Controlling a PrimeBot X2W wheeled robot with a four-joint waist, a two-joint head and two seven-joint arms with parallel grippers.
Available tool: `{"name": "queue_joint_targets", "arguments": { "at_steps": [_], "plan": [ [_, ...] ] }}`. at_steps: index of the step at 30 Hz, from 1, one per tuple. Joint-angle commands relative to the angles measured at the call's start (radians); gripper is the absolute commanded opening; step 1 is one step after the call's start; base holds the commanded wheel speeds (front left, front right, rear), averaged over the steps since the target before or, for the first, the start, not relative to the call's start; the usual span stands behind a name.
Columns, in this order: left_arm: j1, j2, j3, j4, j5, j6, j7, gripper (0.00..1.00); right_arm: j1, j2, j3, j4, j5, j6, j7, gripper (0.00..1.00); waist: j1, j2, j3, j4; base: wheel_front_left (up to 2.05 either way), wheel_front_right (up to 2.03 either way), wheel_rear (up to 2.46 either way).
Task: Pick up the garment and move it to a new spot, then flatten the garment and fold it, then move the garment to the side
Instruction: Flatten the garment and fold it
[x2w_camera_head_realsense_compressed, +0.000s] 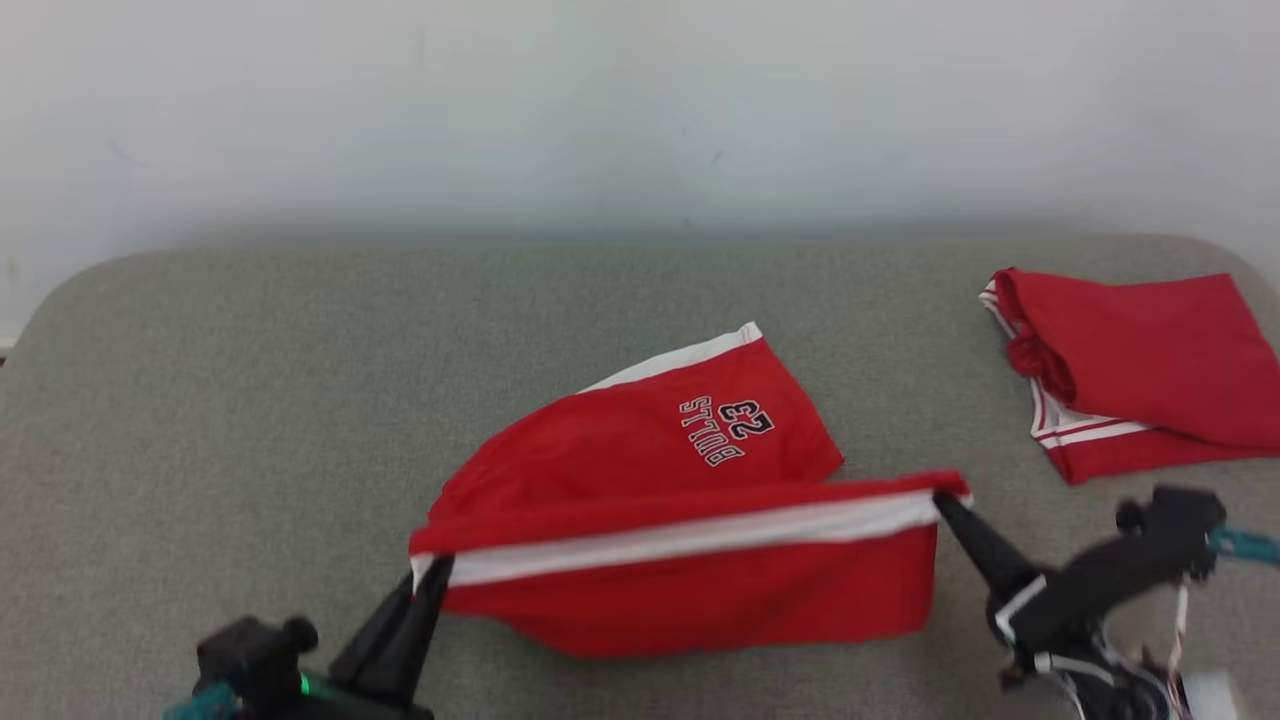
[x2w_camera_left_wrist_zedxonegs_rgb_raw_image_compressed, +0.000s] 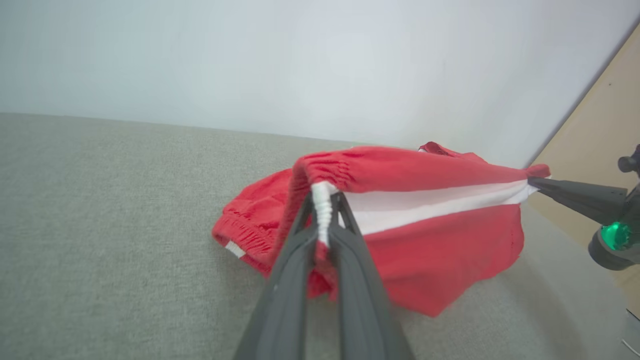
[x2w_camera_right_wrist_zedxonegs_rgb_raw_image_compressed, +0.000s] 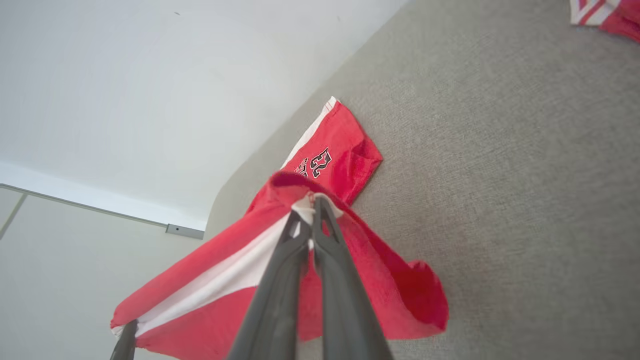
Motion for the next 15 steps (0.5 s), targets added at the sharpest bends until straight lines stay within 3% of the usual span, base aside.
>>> {"name": "queue_joint_targets", "arguments": {
  "at_steps": [1,15],
  "plan": [
    [-0.045,0.010,-0.008,0.016,-0.018,0.003,-0.003,0.00,-0.059,0.002,-0.007,0.033,-0.019,-0.002,-0.004,0.00,0.0000,-0.0001,0.050,0.031,0.00,0.00,0.00],
    [-0.432,0.031,-0.142,0.239,-0.144,0.003,-0.003,0.00,-0.672,-0.010,0.040,0.566,-0.267,-0.002,-0.161,0.00,0.0000,-0.0001,0.260,0.090,0.00,0.00,0.00]
  ]
}}
